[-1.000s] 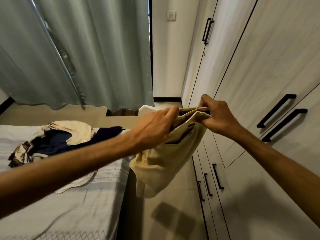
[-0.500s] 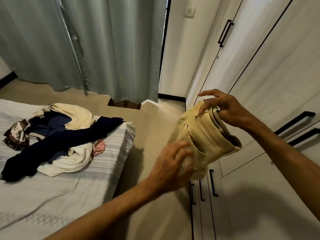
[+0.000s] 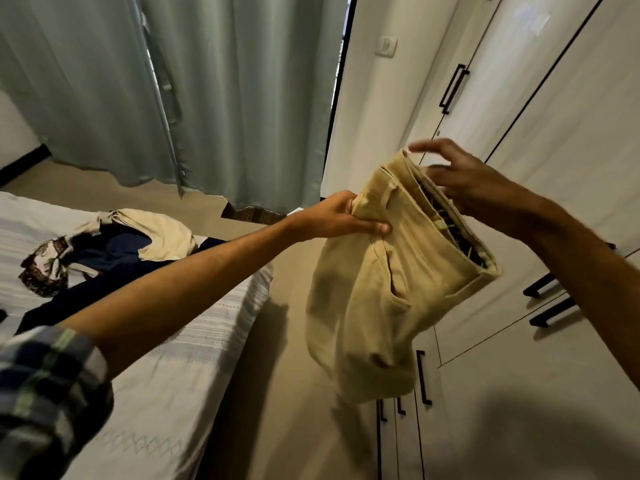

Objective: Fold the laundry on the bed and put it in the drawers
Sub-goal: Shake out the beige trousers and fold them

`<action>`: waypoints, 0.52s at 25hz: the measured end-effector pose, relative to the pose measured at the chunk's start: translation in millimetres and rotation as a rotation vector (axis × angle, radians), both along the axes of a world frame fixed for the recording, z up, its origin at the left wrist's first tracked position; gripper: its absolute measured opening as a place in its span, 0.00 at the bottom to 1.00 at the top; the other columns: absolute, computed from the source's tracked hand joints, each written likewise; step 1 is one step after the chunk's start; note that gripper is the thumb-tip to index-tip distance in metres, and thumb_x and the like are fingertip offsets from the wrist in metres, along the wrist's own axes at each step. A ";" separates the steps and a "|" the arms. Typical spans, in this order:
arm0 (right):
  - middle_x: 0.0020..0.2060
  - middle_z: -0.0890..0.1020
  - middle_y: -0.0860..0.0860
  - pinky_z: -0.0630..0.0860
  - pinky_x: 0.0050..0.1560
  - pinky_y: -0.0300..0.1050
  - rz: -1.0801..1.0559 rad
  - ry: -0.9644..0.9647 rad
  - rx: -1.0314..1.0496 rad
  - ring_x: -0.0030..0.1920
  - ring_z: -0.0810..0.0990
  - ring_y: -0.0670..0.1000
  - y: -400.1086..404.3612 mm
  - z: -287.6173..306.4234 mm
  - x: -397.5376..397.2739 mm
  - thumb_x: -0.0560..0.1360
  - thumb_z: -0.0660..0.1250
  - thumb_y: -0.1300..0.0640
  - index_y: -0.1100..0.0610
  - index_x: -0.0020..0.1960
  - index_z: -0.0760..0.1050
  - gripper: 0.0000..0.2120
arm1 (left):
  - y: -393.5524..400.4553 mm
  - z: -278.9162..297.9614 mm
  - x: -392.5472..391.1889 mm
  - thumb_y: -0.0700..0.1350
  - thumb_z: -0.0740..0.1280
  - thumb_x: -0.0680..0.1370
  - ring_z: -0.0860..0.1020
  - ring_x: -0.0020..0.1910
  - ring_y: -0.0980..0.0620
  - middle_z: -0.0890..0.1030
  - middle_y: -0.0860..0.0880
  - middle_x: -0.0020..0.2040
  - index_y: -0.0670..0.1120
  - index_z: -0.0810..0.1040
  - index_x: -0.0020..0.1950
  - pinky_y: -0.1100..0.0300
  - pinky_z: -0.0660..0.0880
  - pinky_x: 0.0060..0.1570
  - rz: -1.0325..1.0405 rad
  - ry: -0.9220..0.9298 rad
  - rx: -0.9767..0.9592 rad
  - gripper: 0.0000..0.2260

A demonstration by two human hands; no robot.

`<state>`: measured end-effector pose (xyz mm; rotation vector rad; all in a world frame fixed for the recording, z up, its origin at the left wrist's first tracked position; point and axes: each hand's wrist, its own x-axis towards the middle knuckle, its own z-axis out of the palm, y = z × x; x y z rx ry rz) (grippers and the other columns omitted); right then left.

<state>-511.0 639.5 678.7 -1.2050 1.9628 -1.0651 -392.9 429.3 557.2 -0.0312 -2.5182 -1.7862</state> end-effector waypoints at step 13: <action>0.40 0.83 0.61 0.82 0.37 0.55 0.449 1.114 -0.351 0.36 0.83 0.62 -63.3 -7.1 38.5 0.84 0.54 0.35 0.68 0.53 0.81 0.36 | -18.8 -36.1 157.8 0.45 0.70 0.82 0.80 0.52 0.45 0.73 0.43 0.58 0.44 0.58 0.68 0.49 0.82 0.51 0.417 0.466 -0.363 0.24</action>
